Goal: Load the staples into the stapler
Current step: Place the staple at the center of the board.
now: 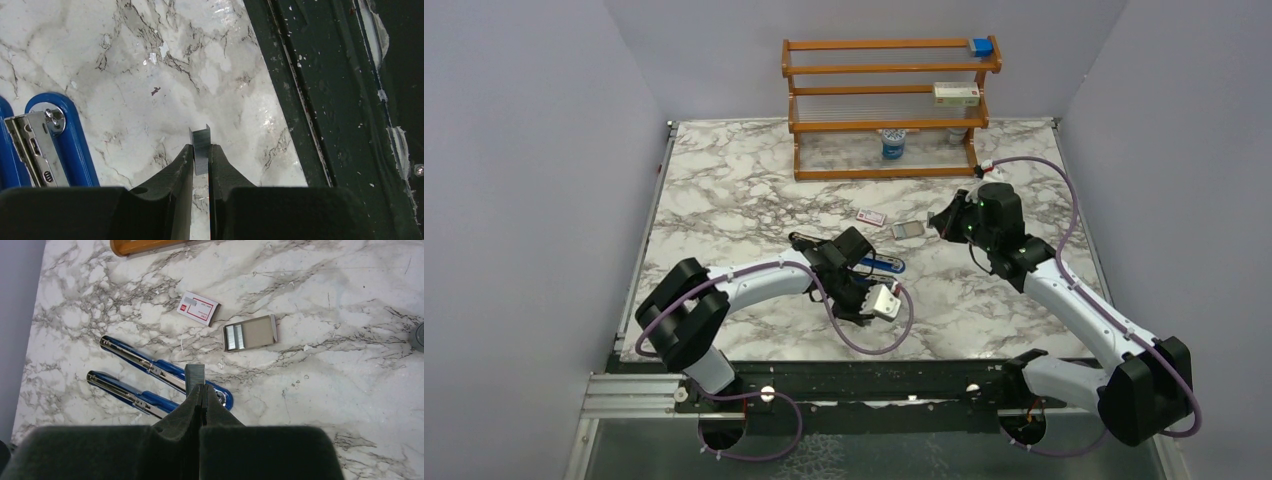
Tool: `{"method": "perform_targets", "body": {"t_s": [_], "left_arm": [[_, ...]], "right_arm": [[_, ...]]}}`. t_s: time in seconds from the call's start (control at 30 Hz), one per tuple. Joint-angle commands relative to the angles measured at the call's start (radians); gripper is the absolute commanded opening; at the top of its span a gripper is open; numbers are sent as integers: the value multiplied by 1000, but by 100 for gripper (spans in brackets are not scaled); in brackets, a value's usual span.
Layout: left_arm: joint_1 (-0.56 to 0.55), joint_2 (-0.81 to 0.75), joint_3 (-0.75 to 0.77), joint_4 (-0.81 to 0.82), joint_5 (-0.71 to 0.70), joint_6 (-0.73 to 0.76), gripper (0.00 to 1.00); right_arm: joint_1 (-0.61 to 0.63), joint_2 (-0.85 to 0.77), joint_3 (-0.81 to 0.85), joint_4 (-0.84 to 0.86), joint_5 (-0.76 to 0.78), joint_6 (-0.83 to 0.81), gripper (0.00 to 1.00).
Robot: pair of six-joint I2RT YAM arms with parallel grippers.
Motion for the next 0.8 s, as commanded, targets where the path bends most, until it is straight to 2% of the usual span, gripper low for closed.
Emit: {"method": "perform_targets", "body": {"t_s": [0.0, 0.23, 0.53, 0.67, 0.77], "left_arm": [[-22, 51, 53, -52, -36, 26, 0], [-50, 116, 89, -75, -81, 30, 0], [-71, 197, 120, -91, -142, 6, 8], [-77, 211, 125, -94, -154, 3, 13], [-82, 213, 125, -94, -161, 3, 23]], "right_arm": [[0, -21, -15, 5, 24, -11, 1], [0, -27, -22, 0, 36, -16, 1], [0, -22, -24, 4, 43, -20, 1], [0, -19, -21, 4, 44, -21, 1], [0, -21, -21, 4, 45, -22, 1]]}}
